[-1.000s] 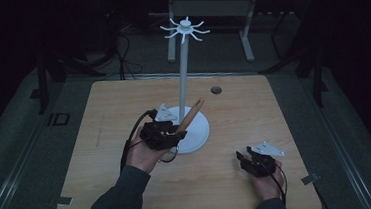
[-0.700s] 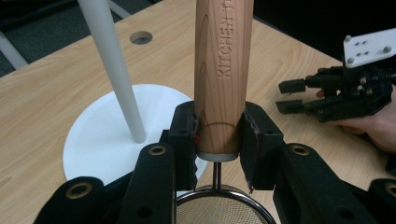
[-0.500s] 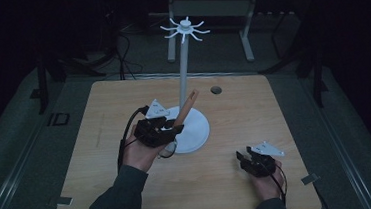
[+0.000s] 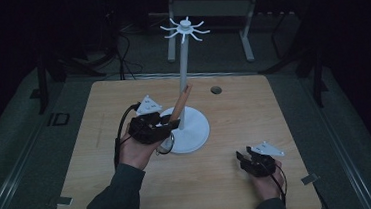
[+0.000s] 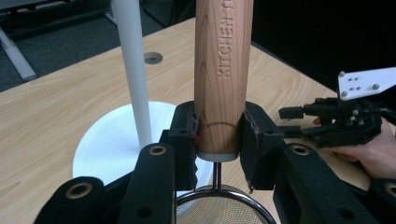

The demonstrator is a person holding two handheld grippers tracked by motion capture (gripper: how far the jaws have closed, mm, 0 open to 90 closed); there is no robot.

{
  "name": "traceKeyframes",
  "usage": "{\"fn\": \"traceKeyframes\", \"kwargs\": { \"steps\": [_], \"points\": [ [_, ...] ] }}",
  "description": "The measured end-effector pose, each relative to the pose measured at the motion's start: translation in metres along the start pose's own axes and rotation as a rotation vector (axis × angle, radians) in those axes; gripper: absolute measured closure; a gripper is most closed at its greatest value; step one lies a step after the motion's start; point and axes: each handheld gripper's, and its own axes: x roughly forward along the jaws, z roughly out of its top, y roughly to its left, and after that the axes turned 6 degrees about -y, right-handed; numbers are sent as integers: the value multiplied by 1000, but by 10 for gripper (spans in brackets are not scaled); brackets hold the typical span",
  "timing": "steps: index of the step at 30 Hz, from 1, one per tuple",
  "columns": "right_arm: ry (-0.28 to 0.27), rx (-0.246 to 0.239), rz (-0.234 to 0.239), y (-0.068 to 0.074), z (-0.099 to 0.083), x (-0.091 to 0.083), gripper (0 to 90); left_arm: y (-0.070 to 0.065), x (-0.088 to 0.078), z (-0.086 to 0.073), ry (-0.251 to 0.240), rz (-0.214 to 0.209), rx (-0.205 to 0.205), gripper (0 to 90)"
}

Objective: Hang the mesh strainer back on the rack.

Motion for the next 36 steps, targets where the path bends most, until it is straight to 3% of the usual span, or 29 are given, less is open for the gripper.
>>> {"fn": "traceKeyframes", "kwargs": {
  "steps": [36],
  "points": [
    [-1,3,-1,0,0,0,503,15,-19,17,-111,3,-72,691]
  ]
}}
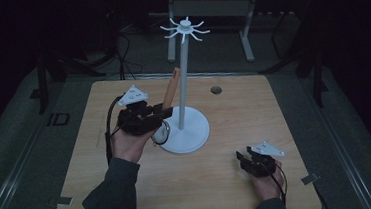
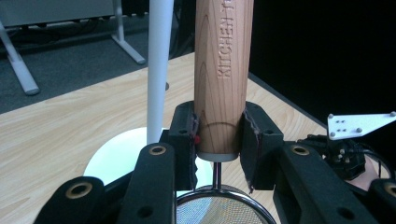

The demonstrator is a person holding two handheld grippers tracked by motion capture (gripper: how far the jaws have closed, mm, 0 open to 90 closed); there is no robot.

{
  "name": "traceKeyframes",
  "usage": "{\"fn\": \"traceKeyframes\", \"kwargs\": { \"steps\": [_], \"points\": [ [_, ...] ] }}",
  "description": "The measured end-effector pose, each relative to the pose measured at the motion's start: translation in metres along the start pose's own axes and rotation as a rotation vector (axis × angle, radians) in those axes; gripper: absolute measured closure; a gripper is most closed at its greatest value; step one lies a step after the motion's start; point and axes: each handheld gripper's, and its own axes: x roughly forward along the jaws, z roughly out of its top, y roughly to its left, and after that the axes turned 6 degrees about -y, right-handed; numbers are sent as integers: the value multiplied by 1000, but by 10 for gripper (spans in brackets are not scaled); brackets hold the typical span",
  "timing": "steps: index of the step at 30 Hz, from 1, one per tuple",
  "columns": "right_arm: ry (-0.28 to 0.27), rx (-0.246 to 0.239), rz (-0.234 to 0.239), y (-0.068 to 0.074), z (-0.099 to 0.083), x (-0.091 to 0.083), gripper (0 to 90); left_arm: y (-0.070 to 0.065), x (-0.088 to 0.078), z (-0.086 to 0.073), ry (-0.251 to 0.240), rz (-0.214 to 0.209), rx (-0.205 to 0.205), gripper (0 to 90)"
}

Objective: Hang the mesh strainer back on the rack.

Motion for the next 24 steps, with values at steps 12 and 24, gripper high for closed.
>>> {"fn": "traceKeyframes", "kwargs": {
  "steps": [12,24],
  "points": [
    [-1,-1,-1,0,0,0,503,2,-5,4,-55,18,-25,691],
    [0,-1,-1,0,0,0,502,4,-9,7,-107,42,-49,691]
  ]
}}
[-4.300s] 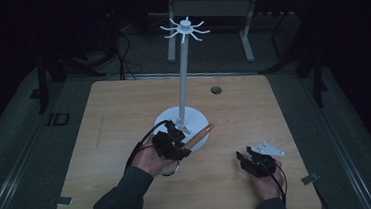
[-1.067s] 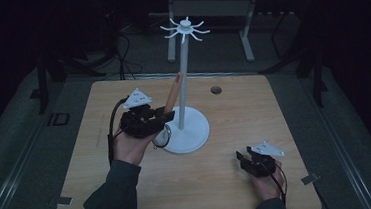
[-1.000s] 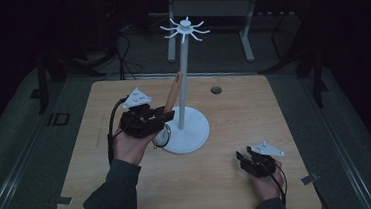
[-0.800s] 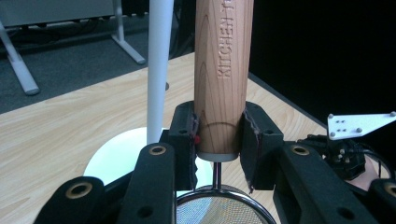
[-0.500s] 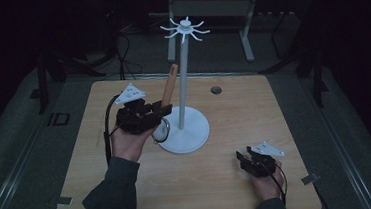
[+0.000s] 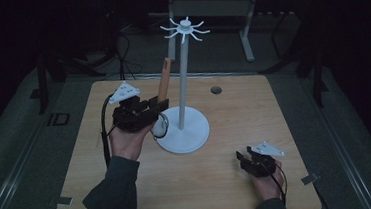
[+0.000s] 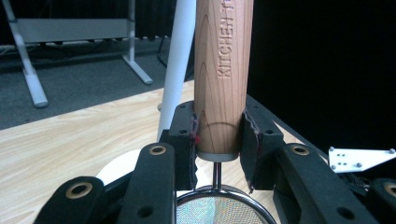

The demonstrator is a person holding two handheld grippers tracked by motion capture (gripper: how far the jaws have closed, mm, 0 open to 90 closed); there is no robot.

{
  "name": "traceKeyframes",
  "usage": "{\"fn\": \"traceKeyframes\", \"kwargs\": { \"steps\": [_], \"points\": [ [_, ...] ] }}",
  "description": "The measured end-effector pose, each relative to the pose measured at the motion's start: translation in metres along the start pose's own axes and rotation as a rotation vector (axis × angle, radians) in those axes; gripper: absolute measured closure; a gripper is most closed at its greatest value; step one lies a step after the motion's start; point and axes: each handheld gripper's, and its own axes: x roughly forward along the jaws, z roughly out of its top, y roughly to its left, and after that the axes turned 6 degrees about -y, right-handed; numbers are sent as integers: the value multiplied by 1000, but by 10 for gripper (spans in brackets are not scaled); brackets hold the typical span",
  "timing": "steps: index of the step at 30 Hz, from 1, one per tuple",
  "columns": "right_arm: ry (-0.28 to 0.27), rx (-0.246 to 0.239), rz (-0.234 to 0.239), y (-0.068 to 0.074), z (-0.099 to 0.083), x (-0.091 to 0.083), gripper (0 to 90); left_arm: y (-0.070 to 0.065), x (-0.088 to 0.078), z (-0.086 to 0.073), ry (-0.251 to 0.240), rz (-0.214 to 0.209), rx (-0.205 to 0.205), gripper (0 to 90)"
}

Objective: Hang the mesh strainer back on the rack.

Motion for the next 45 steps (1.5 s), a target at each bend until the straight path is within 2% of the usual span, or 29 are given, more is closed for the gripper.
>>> {"fn": "traceKeyframes", "kwargs": {
  "steps": [8,23,40,45],
  "points": [
    [0,2,0,0,0,0,501,-2,-1,6,-20,2,2,691],
    [-1,7,2,0,0,0,500,1,-6,12,-64,15,-20,692],
    [-6,5,2,0,0,0,498,6,-10,16,-115,25,-60,691],
    [-6,5,1,-1,0,0,499,6,-10,19,-128,14,-75,691]
  ]
}}
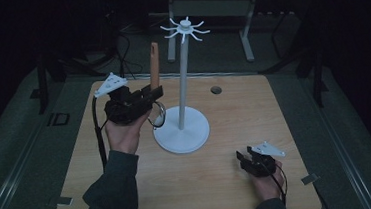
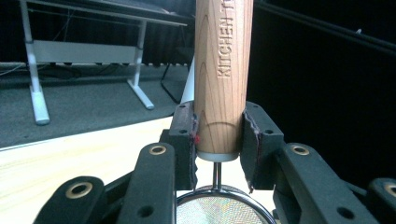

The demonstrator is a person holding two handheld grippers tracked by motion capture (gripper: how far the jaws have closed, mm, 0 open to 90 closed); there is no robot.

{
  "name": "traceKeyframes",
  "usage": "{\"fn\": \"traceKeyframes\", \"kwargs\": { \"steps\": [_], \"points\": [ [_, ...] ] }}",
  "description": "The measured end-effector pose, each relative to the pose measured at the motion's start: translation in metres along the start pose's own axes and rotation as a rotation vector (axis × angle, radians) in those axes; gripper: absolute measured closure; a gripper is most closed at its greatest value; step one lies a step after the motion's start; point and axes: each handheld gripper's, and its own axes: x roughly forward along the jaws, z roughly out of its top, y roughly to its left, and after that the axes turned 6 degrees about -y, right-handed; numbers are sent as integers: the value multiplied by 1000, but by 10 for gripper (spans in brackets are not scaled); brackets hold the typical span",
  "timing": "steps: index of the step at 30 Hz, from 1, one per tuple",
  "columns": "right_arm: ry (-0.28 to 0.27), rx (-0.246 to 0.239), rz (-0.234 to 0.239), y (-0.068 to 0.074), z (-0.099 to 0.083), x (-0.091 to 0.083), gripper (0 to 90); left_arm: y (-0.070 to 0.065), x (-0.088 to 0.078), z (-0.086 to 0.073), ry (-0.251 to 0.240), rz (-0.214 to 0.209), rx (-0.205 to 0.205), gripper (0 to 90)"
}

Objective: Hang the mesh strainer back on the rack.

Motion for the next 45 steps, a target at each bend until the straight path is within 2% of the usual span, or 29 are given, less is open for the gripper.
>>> {"fn": "traceKeyframes", "kwargs": {
  "steps": [8,17,21,24,32,37,38,40,45],
  "points": [
    [1,2,1,0,0,0,498,-4,6,9,-16,-13,0,692],
    [0,3,1,0,0,0,498,-5,16,15,-3,-15,10,692],
    [1,6,1,0,0,0,498,-4,22,17,9,-18,8,692],
    [1,5,1,0,0,0,498,-5,25,19,26,-11,30,692],
    [-1,2,1,0,0,0,497,-4,33,23,55,-4,27,692],
    [0,5,2,0,0,0,496,-4,43,21,102,14,32,687],
    [0,4,2,0,0,0,496,-4,43,20,94,19,30,674],
    [0,6,3,0,0,0,496,-4,42,20,77,34,23,581],
    [0,5,2,0,0,-1,495,-7,36,21,52,59,58,492]
  ]
}}
